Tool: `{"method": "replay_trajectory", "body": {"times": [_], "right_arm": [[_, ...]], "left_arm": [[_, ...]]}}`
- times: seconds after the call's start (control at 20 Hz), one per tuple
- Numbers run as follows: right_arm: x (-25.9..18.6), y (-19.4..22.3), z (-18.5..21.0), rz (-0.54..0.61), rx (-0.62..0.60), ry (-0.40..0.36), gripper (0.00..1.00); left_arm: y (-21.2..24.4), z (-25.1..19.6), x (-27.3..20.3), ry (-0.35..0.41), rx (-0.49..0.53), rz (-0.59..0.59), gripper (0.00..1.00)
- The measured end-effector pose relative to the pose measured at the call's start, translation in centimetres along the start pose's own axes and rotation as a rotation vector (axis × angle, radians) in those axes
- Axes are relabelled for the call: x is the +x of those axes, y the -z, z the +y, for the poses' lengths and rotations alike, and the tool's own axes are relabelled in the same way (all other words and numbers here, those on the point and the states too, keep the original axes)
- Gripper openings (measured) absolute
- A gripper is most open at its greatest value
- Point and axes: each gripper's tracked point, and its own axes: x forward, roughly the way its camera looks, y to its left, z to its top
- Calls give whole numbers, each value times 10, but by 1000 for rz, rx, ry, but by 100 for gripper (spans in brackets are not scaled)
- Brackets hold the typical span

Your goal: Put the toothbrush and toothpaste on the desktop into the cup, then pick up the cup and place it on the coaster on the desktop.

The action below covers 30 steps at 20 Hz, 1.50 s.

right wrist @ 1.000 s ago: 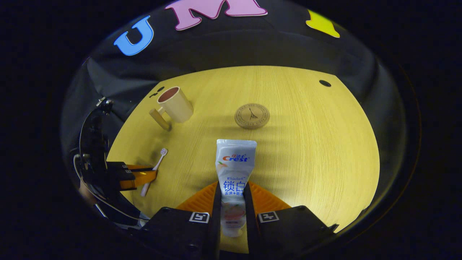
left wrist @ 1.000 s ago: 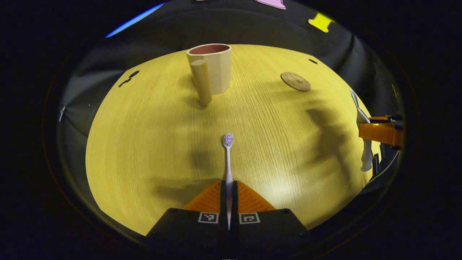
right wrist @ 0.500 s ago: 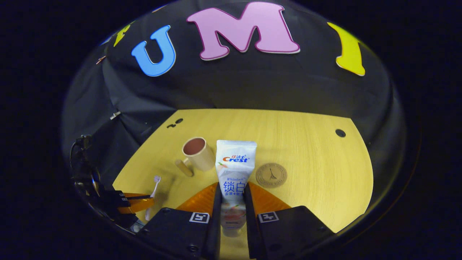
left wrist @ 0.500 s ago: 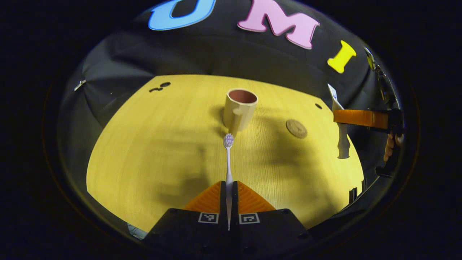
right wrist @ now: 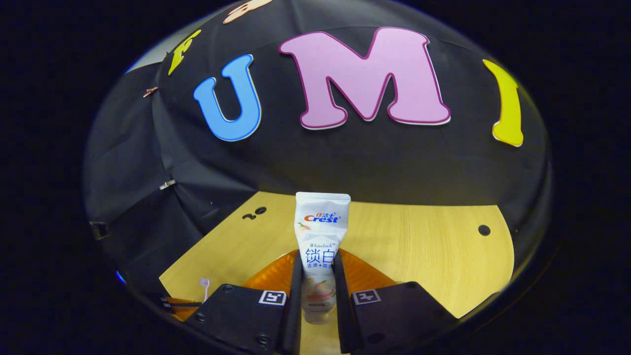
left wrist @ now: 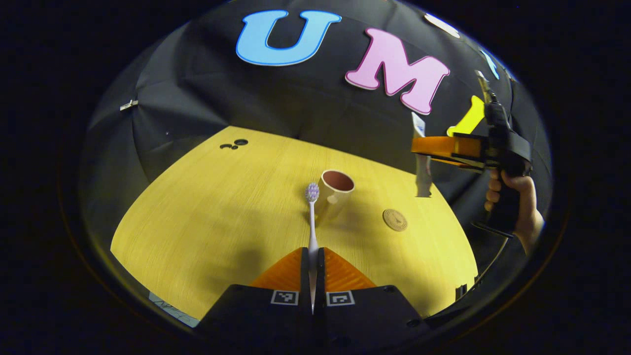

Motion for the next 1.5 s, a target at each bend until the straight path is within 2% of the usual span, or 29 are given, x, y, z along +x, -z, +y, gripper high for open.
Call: {"method": "replay_trajectory", "body": {"times": [0.2,0.4,0.6,0.85,1.2,1.4,1.45,1.5], "right_arm": [[30,-24,21,-87,2,-31,33],[60,-19,35,-99,36,-48,34],[95,-15,36,-157,-8,-44,33],[123,15,38,-182,-30,-66,34],[134,56,43,-179,-86,-80,34],[131,75,46,-147,-66,-94,40],[127,76,48,-145,-55,-105,49],[123,75,48,-152,-54,-108,52]], "left_arm": [[-17,-4,-18,15,-20,-63,6],[-37,2,-34,19,-59,-147,6],[-47,11,-38,39,-110,-216,6],[-45,32,-29,46,-168,-251,6],[-38,20,-22,86,-133,-252,6],[-32,9,-12,107,-110,-228,6],[-31,6,-10,113,-105,-222,6],[-30,3,-7,117,-96,-218,6]]}}
